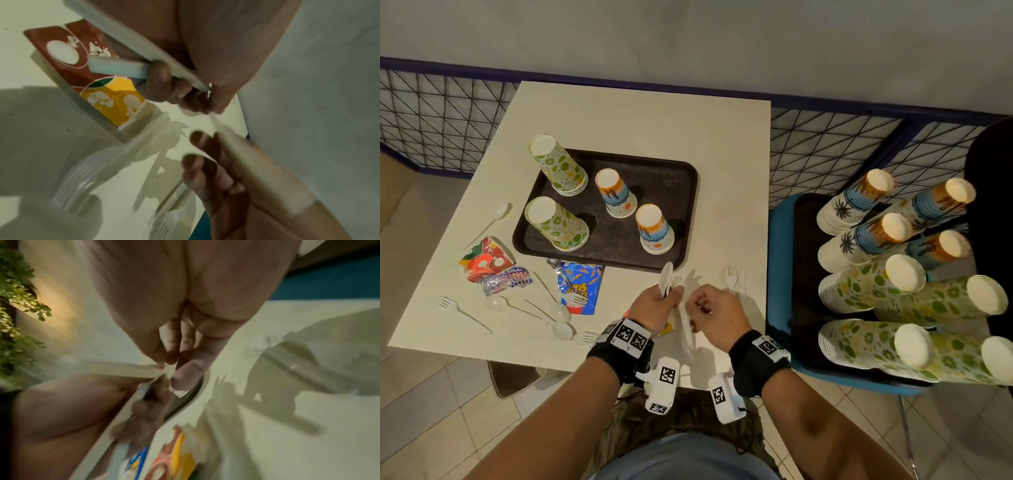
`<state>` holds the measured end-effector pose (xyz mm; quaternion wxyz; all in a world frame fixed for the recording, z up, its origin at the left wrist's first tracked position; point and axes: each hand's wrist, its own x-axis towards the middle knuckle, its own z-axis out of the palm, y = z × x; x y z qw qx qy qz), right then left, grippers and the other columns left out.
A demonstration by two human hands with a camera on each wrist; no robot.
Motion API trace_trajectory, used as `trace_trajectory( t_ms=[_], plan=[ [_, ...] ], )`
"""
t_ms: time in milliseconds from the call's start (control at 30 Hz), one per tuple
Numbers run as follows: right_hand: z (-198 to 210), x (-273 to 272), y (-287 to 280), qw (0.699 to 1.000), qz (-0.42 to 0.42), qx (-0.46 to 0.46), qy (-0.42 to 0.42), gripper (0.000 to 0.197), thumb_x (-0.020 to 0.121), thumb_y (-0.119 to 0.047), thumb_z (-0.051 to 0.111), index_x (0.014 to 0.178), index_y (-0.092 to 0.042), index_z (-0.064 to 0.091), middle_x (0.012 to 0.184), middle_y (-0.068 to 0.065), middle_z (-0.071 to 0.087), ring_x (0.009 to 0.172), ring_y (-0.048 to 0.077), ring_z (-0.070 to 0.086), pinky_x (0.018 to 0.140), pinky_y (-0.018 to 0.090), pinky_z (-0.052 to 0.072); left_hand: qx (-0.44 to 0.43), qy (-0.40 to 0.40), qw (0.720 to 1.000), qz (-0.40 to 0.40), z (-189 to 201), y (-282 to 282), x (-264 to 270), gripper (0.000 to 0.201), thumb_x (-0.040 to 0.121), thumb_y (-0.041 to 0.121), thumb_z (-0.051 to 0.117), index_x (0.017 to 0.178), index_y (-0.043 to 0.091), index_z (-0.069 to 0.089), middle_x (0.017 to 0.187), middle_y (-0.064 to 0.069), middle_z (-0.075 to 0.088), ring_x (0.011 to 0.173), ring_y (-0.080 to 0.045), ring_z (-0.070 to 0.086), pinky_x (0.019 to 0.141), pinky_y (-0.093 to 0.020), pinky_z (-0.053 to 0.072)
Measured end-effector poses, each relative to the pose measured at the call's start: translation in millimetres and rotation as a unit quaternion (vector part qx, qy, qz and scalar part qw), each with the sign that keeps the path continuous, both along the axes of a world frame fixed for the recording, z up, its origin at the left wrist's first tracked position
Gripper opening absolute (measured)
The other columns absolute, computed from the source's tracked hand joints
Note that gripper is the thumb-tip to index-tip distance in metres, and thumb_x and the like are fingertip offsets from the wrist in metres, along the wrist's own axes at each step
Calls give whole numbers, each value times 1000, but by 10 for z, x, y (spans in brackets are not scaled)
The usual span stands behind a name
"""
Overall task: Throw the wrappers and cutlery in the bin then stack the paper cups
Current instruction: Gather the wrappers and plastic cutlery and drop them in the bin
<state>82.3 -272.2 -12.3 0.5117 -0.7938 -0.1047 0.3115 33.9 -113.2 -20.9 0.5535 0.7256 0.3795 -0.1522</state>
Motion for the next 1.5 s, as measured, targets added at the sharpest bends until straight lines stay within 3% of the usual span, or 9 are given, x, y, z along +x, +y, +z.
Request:
trace_trajectory(
  t_ms=[100,200,400,800,900,1000,1167,1367,1500],
  plan=[
    [-68,270,-268,980,-6,-146,-137,4,91,-11,62,93,-14,63,89,1,63,77,13,59,70,27,50,9,-7,1000,-3,9,3,1,44,101,42,54,66,17,48,42,7,40,47,-19,37,67,-38,35],
    [-137,472,-378,934,69,-320,-144,26,97,-28,57,111,-6,61,109,10,61,103,27,58,80,31,47,13,-28,999,-28,12,-20,-16,44,106,39,45,76,11,63,42,8,49,44,-11,42,63,-33,38],
    [-155,456,-225,880,178,-414,-151,33,103,-28,50,123,-6,64,109,10,71,102,28,67,83,33,51,10,-22,1000,-18,-80,-98,-1,32,95,55,48,85,26,53,55,4,62,59,-21,59,68,-37,46],
    [84,4,10,987,106,-88,-82,16,96,-18,60,82,-9,64,69,-2,60,64,15,55,63,26,46,-25,-3,999,25,5,-131,7,50,83,65,67,61,21,62,42,3,49,41,-16,46,52,-28,41],
    [139,-61,1,980,161,-66,-97,13,97,-19,59,91,-11,68,79,-3,65,69,10,54,67,22,45,4,17,1000,-7,-42,-90,-29,59,79,72,60,50,21,63,44,-4,56,46,-23,54,59,-33,46],
    [69,89,-171,968,182,-110,-131,16,93,-9,56,100,-15,68,97,-1,62,85,14,55,79,25,45,3,36,999,22,-15,-39,-86,55,73,74,59,69,21,71,52,-4,63,54,-26,59,67,-36,50],
    [-146,494,-609,874,246,-362,-211,61,82,11,44,129,-27,58,130,12,38,119,37,40,96,44,47,19,40,997,65,3,133,-266,53,95,57,58,62,15,58,42,6,53,51,-21,51,62,-29,43],
    [-161,627,-681,799,303,-430,-291,51,80,12,46,121,-17,56,126,15,35,110,34,41,79,41,48,-1,32,996,84,-39,332,-517,60,86,71,55,49,23,56,55,-7,60,55,-23,56,71,-37,45],
    [-96,652,-625,764,321,-442,-344,39,84,2,52,117,-17,59,129,12,38,114,33,39,94,46,42,-1,35,994,103,-37,385,-623,57,89,66,58,62,16,51,48,1,54,45,-16,47,60,-32,40]
  ],
)
